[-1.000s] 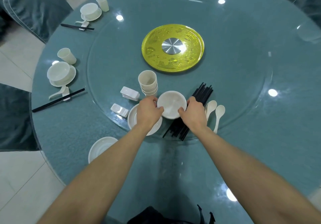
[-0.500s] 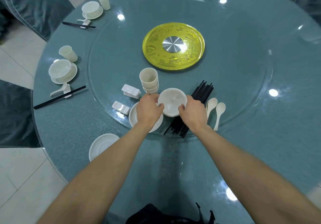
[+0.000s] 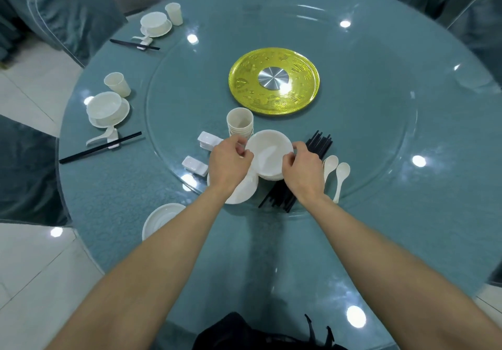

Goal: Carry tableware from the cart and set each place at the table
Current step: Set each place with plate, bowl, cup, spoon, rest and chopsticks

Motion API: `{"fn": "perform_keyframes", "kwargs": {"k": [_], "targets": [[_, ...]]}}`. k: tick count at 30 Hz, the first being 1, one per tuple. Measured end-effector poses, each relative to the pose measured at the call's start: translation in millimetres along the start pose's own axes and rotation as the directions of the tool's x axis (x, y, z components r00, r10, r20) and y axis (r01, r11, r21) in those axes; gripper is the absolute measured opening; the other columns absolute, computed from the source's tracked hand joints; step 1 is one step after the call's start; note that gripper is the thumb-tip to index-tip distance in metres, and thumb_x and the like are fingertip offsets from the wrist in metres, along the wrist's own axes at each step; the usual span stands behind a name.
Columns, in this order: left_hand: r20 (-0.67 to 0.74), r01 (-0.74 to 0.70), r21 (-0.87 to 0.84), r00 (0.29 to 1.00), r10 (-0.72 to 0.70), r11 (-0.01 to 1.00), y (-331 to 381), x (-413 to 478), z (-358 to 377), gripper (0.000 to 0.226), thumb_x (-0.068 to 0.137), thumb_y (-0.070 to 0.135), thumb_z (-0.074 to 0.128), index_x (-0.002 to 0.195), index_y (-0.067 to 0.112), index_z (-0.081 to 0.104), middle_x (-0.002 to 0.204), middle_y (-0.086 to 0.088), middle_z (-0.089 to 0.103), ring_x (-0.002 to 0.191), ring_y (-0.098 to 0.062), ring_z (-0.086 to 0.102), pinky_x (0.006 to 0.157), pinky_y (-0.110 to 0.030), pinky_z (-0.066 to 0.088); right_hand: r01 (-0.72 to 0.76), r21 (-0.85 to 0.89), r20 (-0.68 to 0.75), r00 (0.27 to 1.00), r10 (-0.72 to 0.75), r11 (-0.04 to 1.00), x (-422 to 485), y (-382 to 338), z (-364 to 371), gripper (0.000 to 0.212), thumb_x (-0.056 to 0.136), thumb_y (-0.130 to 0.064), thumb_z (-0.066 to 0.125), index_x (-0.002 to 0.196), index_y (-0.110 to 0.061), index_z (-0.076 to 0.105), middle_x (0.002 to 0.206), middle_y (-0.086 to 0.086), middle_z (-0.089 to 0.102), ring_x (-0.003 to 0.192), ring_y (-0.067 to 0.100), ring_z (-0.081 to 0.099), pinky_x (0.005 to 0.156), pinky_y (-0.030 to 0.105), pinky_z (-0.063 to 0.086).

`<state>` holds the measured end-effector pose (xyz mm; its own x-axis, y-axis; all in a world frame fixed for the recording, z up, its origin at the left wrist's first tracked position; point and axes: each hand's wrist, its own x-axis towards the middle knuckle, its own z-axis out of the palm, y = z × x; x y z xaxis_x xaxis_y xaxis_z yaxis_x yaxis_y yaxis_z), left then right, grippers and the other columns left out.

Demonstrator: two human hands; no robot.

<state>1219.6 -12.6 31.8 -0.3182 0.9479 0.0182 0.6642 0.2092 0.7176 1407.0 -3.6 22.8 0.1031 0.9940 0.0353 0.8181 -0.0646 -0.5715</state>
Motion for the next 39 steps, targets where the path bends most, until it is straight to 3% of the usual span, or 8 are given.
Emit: {"fn": "perform_keyframes", "kwargs": {"k": [6,10,13,22,28,33,36,39], "targets": [[-0.068,0.065,0.006,0.996,-0.064,0.998,-36,-18,-43,0.016,0.085,0.029,0.069,0.101,0.033,0.069,0.081,0.016,0.068,0.079,-0.012,0.065,0.073,-0.031,0.053,0.072,0.144,0.052,0.995,-0.08,0.987,-27,-37,13,0.026,0.101,-0.022,0.051,0.124,-0.013,0.06,0.089,0.006,0.071,0.078,0.027,0.063,0.066,0.038,0.05],[-0.102,0.132,-0.015,0.986,-0.133,0.991,-80,-33,-75,0.016,0.083,0.034,0.066,0.098,0.037,0.068,0.076,0.015,0.068,0.074,-0.012,0.067,0.077,-0.037,0.059,0.123,0.187,0.124,0.981,-0.148,0.975,-53,-67,40,0.024,0.102,-0.025,0.051,0.122,-0.015,0.06,0.087,0.009,0.072,0.08,0.031,0.067,0.069,0.045,0.056],[-0.134,0.178,-0.019,0.975,-0.179,0.984,-111,-48,-96,0.017,0.082,0.033,0.067,0.098,0.037,0.069,0.076,0.014,0.067,0.073,-0.013,0.067,0.078,-0.039,0.06,0.177,0.181,0.155,0.966,-0.206,0.967,-72,-84,65,0.024,0.101,-0.024,0.053,0.121,-0.014,0.061,0.087,0.008,0.072,0.082,0.032,0.066,0.072,0.042,0.053],[-0.153,0.332,0.066,0.935,-0.319,0.941,-193,-98,-137,0.016,0.088,0.029,0.07,0.104,0.033,0.071,0.078,0.016,0.066,0.074,-0.013,0.066,0.066,-0.029,0.049,0.231,0.172,0.41,0.867,-0.283,0.958,-130,-118,129,0.03,0.098,-0.022,0.052,0.127,-0.014,0.054,0.094,0.013,0.072,0.089,0.039,0.066,0.076,0.047,0.054],[-0.093,0.372,0.137,0.927,-0.362,0.918,-226,-120,-140,0.021,0.088,0.027,0.071,0.108,0.03,0.074,0.078,0.014,0.067,0.075,-0.017,0.067,0.071,-0.029,0.051,0.27,0.073,0.54,0.798,-0.266,0.96,-153,-117,151,0.035,0.1,-0.029,0.052,0.13,-0.012,0.053,0.102,0.015,0.074,0.097,0.04,0.067,0.081,0.049,0.056],[-0.074,0.368,0.188,0.93,-0.36,0.911,-234,-124,-137,0.025,0.086,0.025,0.071,0.11,0.031,0.075,0.081,0.013,0.068,0.077,-0.017,0.068,0.071,-0.029,0.05,0.285,0.001,0.621,0.751,-0.224,0.959,-154,-113,159,0.048,0.103,-0.034,0.051,0.145,-0.009,0.05,0.11,0.014,0.074,0.103,0.039,0.068,0.083,0.045,0.057],[-0.072,0.384,0.217,0.923,-0.377,0.898,-235,-123,-137,0.026,0.088,0.031,0.071,0.114,0.033,0.074,0.088,0.013,0.07,0.083,-0.017,0.069,0.075,-0.032,0.055,0.272,-0.003,0.628,0.749,-0.21,0.962,-155,-112,158,0.052,0.104,-0.036,0.05,0.148,-0.01,0.048,0.111,0.013,0.074,0.104,0.038,0.068,0.086,0.047,0.058],[-0.093,0.383,0.237,0.924,-0.372,0.893,-233,-119,-138,0.027,0.091,0.039,0.071,0.117,0.031,0.072,0.104,0.009,0.069,0.093,-0.019,0.066,0.082,-0.037,0.056,0.246,0.01,0.605,0.77,-0.202,0.969,-150,-112,154,0.047,0.103,-0.041,0.049,0.139,-0.01,0.053,0.1,0.011,0.075,0.098,0.037,0.068,0.084,0.047,0.057]]}}
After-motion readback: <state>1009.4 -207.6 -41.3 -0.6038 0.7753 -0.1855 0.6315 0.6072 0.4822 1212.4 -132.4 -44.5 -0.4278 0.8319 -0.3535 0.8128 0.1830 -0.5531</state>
